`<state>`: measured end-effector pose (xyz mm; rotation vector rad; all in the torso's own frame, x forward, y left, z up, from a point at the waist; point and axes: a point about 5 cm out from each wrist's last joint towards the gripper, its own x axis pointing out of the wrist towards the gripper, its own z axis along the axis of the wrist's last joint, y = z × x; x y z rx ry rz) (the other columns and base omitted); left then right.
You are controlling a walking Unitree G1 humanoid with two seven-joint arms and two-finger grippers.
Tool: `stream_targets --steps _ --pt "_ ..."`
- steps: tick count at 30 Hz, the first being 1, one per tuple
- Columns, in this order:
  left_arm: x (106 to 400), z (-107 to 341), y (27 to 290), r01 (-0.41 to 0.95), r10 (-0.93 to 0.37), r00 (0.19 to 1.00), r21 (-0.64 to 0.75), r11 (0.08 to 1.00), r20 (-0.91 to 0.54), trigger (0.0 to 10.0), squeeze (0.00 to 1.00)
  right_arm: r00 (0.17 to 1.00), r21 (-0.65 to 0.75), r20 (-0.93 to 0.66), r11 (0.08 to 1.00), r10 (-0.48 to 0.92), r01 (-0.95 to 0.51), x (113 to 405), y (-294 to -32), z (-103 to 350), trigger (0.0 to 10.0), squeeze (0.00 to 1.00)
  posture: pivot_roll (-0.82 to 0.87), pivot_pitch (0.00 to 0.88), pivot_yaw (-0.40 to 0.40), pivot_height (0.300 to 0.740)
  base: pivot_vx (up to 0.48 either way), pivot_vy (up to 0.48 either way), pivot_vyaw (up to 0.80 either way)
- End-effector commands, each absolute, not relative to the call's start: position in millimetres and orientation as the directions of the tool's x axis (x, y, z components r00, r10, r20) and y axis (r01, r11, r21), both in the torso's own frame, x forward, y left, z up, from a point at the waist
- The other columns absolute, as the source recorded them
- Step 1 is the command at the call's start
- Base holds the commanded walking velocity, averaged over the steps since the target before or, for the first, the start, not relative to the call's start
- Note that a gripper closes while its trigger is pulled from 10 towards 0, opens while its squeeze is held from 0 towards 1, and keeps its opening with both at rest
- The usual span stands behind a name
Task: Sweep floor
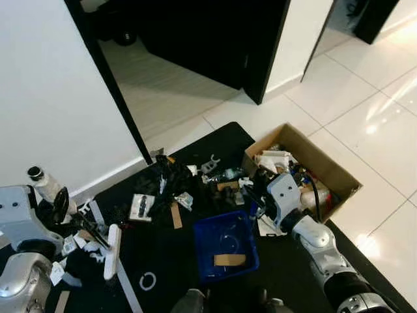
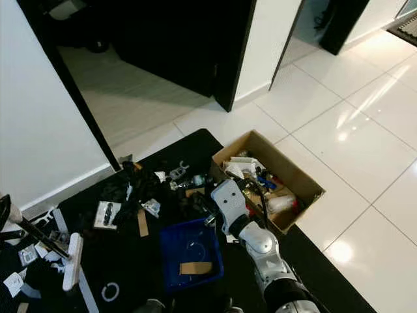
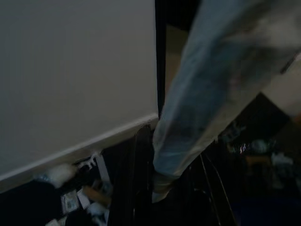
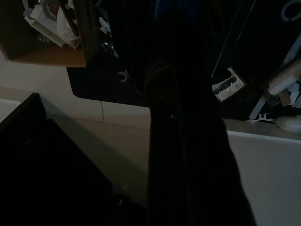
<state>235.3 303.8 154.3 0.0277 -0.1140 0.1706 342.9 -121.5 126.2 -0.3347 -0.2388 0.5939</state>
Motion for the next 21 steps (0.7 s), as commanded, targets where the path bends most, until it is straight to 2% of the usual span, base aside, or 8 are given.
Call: stream_targets --steps 1,3,7,10,13,16,17,21 --pt "231.2 136.3 303.2 -0.168 0.166 0.985 0.039 0.985 0.052 10.0 0.0 0.81 -0.388 0.077 0.765 0.582 -0.513 339.5 -125.2 115.7 10.0 0.0 0.16 0.373 -0.009 0.74 0.0 0.0 0.0" --pt "224.6 106.1 298.8 -0.184 0.187 0.981 0.06 0.981 -0.057 10.0 0.0 0.811 -0.391 0.079 0.766 0.58 -0.51 339.9 -126.6 116.6 10.0 0.0 0.15 0.373 -0.007 0.74 0.0 0.0 0.0" --pt "212.2 81.7 298.4 -0.188 0.215 0.963 0.162 0.969 -0.164 10.0 0.0 0.815 -0.394 0.079 0.769 0.575 -0.504 339.1 -130.5 116.4 10.0 0.0 0.15 0.375 -0.006 0.74 0.0 0.0 0.0" --pt "206.7 79.0 301.7 -0.209 0.244 0.954 0.199 0.958 -0.176 10.0 0.0 0.817 -0.394 0.076 0.77 0.572 -0.502 338.4 -132.0 115.4 10.0 0.0 0.15 0.376 -0.006 0.74 0.0 0.0 0.0" --pt "205.1 79.7 303.5 -0.231 0.257 0.952 0.162 0.959 -0.168 10.0 0.0 0.818 -0.393 0.074 0.77 0.571 -0.502 338.3 -132.3 114.8 10.0 0.0 0.16 0.375 -0.007 0.74 0.0 0.0 0.0" --pt "208.7 85.7 298.6 -0.274 0.269 0.955 -0.023 0.961 -0.128 10.0 0.0 0.816 -0.393 0.073 0.768 0.574 -0.505 338.7 -130.1 114.7 10.0 0.0 0.16 0.374 -0.01 0.74 0.0 0.0 0.0" --pt "208.7 85.7 298.6 -0.274 0.269 0.955 -0.023 0.961 -0.128 10.0 0.0 0.816 -0.393 0.073 0.768 0.574 -0.505 338.7 -130.1 114.7 10.0 0.0 0.16 0.374 -0.01 0.74 0.0 0.0 0.0" --pt "218.2 97.3 281.2 -0.279 0.275 0.96 -0.335 0.9 -0.06 10.0 0.0 0.812 -0.391 0.078 0.767 0.578 -0.509 340.5 -127.0 116.8 10.0 0.0 0.16 0.372 -0.011 0.74 0.0 0.0 0.0"
